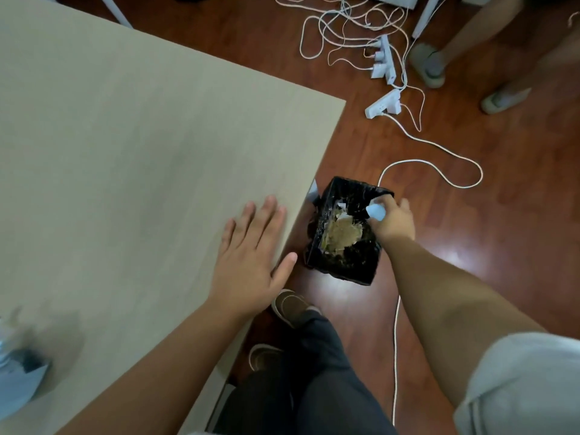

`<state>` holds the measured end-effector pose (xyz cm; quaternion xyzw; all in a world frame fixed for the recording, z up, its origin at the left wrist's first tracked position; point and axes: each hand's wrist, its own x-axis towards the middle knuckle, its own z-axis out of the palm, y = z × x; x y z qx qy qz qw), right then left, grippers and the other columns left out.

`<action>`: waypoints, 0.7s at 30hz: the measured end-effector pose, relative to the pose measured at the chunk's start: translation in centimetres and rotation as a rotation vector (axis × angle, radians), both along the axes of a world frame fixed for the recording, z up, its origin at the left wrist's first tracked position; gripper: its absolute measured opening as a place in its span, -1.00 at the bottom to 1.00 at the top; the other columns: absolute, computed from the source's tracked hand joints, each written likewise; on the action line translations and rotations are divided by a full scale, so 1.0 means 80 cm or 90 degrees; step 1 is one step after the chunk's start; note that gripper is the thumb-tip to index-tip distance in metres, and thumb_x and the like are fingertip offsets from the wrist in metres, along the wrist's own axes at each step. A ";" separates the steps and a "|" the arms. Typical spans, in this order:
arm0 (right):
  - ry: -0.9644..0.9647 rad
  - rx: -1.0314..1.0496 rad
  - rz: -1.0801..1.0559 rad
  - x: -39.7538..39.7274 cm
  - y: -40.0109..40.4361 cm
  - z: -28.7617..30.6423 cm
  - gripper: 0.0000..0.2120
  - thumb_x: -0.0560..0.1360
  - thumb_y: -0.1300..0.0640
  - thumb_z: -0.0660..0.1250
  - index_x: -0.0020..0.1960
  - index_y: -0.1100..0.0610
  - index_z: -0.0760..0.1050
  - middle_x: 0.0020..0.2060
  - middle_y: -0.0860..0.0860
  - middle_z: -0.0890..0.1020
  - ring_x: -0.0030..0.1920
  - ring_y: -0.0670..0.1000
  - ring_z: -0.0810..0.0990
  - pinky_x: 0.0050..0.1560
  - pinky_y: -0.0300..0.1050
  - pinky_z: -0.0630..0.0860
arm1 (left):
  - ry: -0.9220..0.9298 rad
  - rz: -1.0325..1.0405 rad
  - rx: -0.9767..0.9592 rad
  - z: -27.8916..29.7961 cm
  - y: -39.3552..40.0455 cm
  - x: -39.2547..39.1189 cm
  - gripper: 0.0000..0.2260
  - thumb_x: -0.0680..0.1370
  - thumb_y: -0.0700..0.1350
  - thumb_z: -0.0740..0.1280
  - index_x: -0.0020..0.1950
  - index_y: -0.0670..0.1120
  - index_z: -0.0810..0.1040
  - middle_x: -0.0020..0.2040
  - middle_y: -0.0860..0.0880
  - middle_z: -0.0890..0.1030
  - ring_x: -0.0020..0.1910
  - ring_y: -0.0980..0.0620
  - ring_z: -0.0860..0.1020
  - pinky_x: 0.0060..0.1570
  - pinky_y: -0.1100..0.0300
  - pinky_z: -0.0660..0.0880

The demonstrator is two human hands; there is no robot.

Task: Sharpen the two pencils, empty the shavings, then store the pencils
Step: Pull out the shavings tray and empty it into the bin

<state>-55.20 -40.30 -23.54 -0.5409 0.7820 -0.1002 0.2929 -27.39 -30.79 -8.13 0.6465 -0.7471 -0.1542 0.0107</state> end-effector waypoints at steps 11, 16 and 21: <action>0.199 -0.064 0.159 0.010 0.032 -0.010 -0.57 0.29 0.36 0.31 0.11 0.06 0.42 0.15 0.23 0.41 -0.01 0.27 0.40 -0.17 0.10 0.49 | -0.009 0.003 0.007 0.000 0.000 -0.001 -0.38 0.55 0.19 0.14 0.53 0.06 -0.01 0.57 0.07 -0.03 0.54 0.00 -0.08 0.50 -0.09 -0.02; 0.188 -0.111 0.143 0.017 0.020 0.005 -0.62 0.32 0.31 0.30 0.09 0.04 0.42 0.24 0.19 0.40 0.03 0.27 0.39 -0.09 0.10 0.47 | -0.009 0.006 0.000 -0.001 0.001 -0.001 -0.37 0.54 0.18 0.15 0.53 0.06 0.01 0.57 0.07 -0.01 0.54 -0.01 -0.06 0.50 -0.07 -0.02; 0.182 -0.076 0.192 0.019 0.033 0.000 -0.60 0.32 0.31 0.32 0.12 0.06 0.43 0.26 0.17 0.41 0.08 0.27 0.38 -0.03 0.13 0.47 | -0.006 0.006 0.007 0.000 0.001 -0.001 -0.38 0.54 0.18 0.14 0.53 0.06 -0.02 0.57 0.07 -0.04 0.54 0.00 -0.09 0.50 -0.07 -0.05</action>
